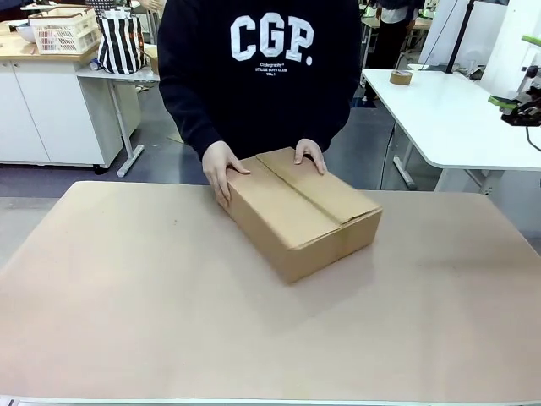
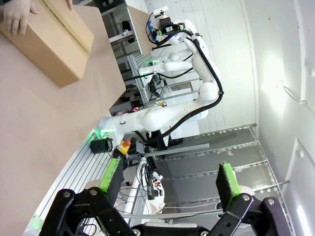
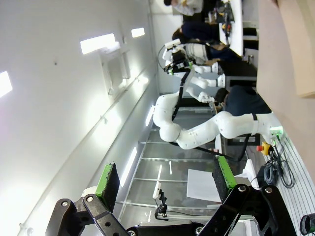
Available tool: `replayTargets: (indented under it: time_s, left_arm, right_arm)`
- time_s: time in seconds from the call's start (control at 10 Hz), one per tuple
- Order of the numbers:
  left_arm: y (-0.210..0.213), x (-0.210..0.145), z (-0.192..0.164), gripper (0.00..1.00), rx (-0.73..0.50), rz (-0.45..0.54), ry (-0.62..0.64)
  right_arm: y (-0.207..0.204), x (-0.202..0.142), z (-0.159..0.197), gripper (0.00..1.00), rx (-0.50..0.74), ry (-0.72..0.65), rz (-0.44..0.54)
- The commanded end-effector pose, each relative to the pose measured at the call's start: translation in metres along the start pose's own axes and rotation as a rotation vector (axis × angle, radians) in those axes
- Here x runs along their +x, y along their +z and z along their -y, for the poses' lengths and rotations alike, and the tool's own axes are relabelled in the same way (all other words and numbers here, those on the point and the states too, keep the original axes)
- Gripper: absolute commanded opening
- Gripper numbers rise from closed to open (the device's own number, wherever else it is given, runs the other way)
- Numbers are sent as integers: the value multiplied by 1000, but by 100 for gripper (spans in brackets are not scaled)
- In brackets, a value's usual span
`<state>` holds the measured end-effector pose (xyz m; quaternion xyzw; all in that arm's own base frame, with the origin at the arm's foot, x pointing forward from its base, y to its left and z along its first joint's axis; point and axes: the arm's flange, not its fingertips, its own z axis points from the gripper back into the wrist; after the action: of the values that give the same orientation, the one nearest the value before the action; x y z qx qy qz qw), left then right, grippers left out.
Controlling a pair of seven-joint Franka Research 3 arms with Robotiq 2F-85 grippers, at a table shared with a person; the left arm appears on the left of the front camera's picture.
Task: Pack the gift set into the box.
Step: Press and hold the closed box until the human finishes sealing it.
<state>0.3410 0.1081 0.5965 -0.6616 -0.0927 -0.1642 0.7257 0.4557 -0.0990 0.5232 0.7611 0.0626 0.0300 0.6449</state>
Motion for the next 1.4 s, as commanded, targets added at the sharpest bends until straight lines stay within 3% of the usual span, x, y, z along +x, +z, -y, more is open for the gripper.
replayTargets:
  time_s: [0.0, 1.3]
  left_arm:
    - [1, 0, 3, 100, -23, 2, -25]
    - [1, 0, 3, 100, -23, 2, -25]
  right_arm:
    - [6, -3, -5, 100, 20, 13, -2]
    - [6, -3, -5, 100, 20, 13, -2]
